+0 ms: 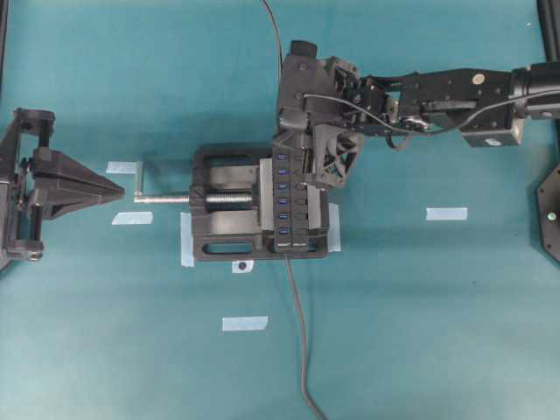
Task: Insert the USB into the center port of the fixed hub
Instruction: 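Pull the USB plug out of the end port with the right gripper, then carry the held plug along the hub to the center port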
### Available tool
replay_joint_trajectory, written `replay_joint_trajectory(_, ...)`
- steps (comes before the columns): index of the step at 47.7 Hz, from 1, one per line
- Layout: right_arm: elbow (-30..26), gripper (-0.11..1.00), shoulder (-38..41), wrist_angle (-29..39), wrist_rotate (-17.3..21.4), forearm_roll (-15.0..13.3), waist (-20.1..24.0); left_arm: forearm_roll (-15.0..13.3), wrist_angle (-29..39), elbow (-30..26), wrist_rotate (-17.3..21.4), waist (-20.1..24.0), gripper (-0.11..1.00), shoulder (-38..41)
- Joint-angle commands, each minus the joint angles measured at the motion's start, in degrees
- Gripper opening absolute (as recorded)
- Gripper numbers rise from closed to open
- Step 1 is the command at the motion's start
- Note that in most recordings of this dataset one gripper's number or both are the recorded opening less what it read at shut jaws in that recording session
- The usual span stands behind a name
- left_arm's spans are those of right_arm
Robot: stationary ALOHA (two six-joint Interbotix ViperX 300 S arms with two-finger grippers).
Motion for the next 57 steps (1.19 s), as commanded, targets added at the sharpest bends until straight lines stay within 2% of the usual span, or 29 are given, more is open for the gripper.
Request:
replay_joint_trajectory(1, -1.49, 0.1, -2.29, 0.0, 0.62, 0.09, 0.53, 0.09, -0.18, -0.53, -0.18, 0.0, 0.0, 0.26)
replay_joint_trajectory(15, -1.49, 0.09, -4.13, 0.0, 0.7, 0.88, 1.23, 0.09, -0.18, -0.18, -1.76, 0.0, 0.0, 0.18)
replay_joint_trajectory(38, -1.76, 0.09, -5.1, 2.02, 0.79, 1.41, 2.99, 0.09, -0.26, 0.0, -1.76, -0.09, 0.0, 0.18)
replay_joint_trajectory(49, -1.93, 0.09, -5.98, 2.46, 2.99, 1.32, 3.16, 0.09, -0.18, 0.09, -1.85, 0.0, 0.0, 0.26)
replay_joint_trajectory(57, -1.85, 0.09, -6.68, 2.55, 3.16, 1.32, 3.43, 0.09, -0.26, 0.18, -1.85, 0.0, 0.0, 0.26)
